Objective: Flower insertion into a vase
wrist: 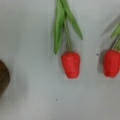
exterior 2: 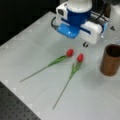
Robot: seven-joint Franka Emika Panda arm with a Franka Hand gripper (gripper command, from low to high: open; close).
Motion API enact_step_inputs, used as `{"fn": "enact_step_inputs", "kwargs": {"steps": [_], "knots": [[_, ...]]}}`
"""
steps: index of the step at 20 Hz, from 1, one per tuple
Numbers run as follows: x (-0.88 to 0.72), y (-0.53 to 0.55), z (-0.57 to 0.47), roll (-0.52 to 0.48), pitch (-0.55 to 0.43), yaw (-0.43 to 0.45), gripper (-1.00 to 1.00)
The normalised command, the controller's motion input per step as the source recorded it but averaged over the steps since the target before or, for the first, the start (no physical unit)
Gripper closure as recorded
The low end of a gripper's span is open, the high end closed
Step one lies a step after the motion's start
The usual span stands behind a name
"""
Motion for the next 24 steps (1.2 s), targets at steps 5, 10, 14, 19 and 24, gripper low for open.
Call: {"fn": "enact_step_inputs", "kwargs": {"steps": [5, 10, 14, 19, 24], "knots": [[0.47, 0.04, -0.22, 0.034, 0.157, 0.055, -1.0], [0.5, 0.05, -0.24, 0.021, 0.148, 0.048, -1.0], [0.47, 0.04, -0.27, 0.028, 0.102, 0.07, -1.0], [0.36, 0.04, -0.25, 0.003, 0.078, 0.06, -1.0], [0.17, 0.05, -0.15, 0.011, 0.078, 0.093, -1.0]]}}
